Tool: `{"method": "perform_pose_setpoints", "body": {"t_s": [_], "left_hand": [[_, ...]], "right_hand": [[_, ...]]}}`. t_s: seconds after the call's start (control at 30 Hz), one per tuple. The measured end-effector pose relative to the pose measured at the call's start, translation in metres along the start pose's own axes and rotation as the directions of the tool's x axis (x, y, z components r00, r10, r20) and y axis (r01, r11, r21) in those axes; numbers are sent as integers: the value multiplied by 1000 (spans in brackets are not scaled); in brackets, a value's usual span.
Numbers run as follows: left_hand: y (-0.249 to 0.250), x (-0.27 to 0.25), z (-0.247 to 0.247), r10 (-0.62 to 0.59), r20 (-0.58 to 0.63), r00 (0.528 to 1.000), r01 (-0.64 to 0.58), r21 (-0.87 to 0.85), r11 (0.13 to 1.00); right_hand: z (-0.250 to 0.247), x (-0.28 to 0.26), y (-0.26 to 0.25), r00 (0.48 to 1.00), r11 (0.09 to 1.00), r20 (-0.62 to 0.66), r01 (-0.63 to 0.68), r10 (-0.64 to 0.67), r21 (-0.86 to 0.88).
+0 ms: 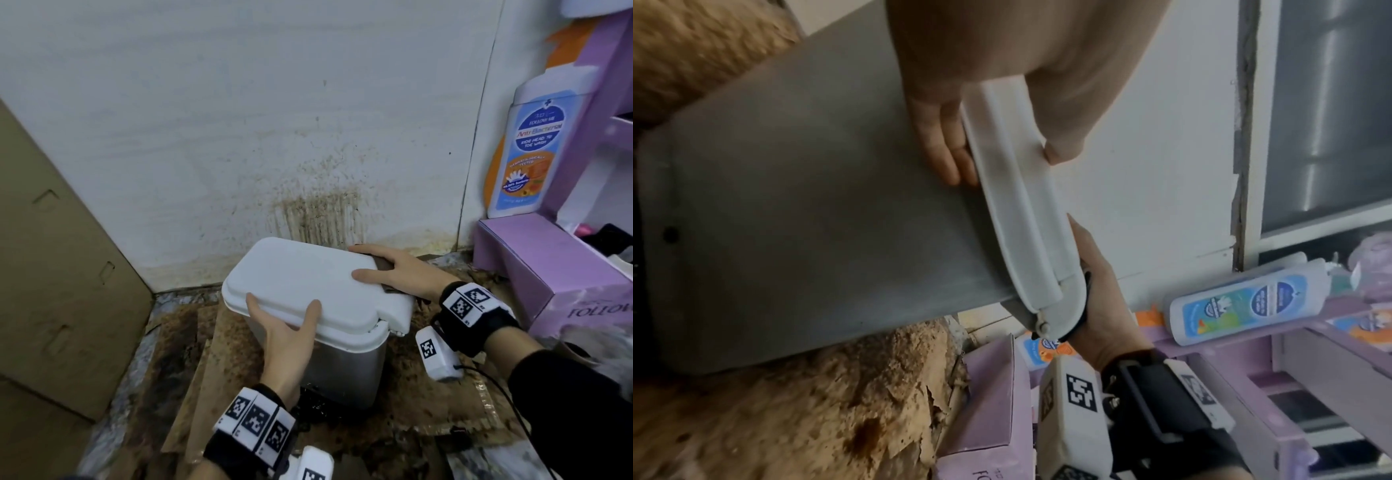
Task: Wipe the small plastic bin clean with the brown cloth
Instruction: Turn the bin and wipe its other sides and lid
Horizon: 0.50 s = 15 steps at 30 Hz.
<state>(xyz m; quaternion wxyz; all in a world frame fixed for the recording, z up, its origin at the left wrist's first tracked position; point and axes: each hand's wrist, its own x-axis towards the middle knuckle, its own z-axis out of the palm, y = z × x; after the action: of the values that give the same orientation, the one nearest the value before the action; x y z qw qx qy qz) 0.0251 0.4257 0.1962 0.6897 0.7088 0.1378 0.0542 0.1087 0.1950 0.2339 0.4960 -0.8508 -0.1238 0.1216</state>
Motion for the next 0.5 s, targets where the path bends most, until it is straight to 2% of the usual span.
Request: {"method": "perform_pose_setpoints", "body": {"t_s": [0.27,0.4,0.5], "left_hand": [[-1,-3,4,16,22,1000,-14,-78,997],[2,1,-3,50,30,998,-47,-84,995],[4,12,-12,82,79,994,-77,-72,994]], "right_hand": [[-1,-2,-7,1000,999,3,-28,28,-17],[7,-12,-8,997,997,-55,-43,47,67],[21,-24,-6,988,988,-140,-51,72,148]]}}
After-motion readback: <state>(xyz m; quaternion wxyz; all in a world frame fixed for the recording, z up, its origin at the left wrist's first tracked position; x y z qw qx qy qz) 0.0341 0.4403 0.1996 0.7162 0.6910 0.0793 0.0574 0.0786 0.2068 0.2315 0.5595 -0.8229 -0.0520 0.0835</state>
